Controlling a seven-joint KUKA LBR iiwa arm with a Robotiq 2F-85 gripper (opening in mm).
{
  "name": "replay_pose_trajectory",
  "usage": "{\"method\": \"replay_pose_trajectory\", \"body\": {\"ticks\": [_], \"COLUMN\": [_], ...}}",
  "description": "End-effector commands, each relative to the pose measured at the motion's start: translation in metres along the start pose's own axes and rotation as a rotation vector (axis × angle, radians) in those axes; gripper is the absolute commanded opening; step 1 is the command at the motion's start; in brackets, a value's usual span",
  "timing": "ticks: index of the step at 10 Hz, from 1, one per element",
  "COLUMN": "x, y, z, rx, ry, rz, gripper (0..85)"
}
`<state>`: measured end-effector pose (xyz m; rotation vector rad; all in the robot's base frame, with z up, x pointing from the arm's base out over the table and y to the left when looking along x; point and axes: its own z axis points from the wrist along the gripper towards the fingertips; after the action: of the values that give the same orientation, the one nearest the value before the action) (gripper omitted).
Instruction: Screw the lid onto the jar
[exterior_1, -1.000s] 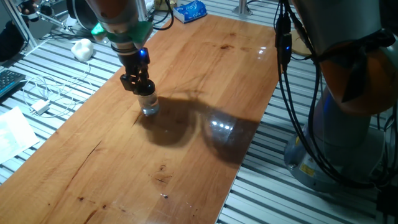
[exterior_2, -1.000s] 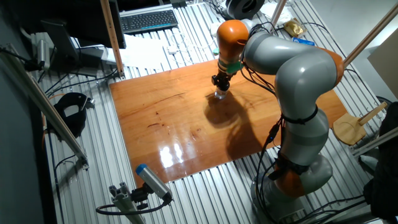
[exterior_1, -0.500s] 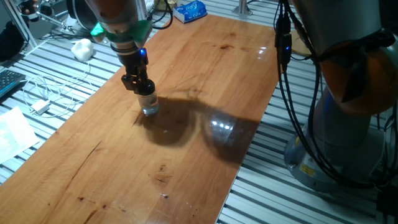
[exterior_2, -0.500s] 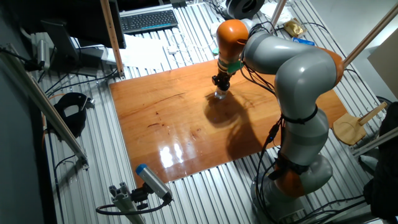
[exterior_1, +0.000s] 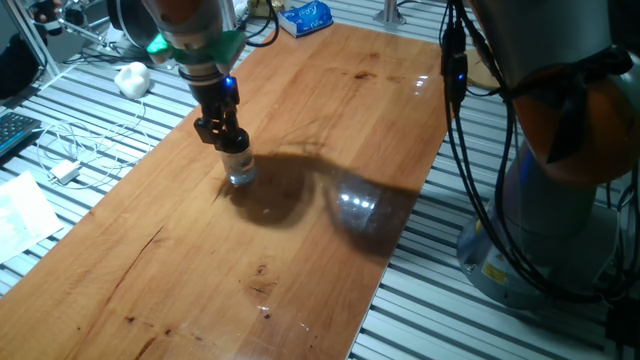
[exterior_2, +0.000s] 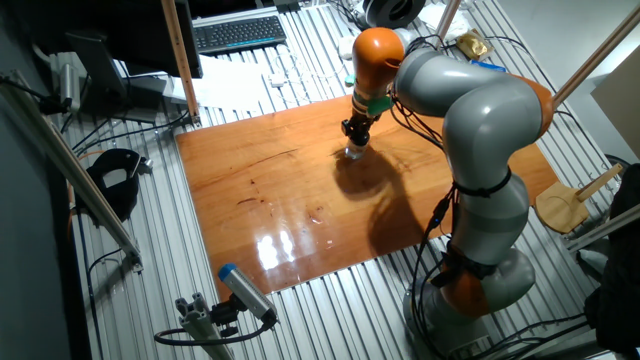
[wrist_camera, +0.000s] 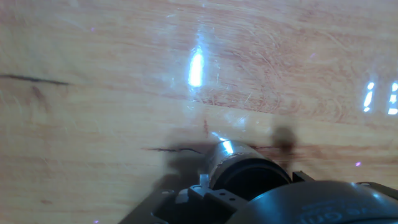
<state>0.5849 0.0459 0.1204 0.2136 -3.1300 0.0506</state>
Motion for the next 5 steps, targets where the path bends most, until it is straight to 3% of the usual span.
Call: {"method": "replay_pose_trajectory", "body": {"ticks": [1,5], "x": [0.0009,0.0019], "y": [0.0002,0.0009], "z": [0.0009,0.0007], "rx": [-0.001,-0.033], "ry": [0.002,0.002], "rz": [0.012,0.139], "gripper": [34.0,34.0]}}
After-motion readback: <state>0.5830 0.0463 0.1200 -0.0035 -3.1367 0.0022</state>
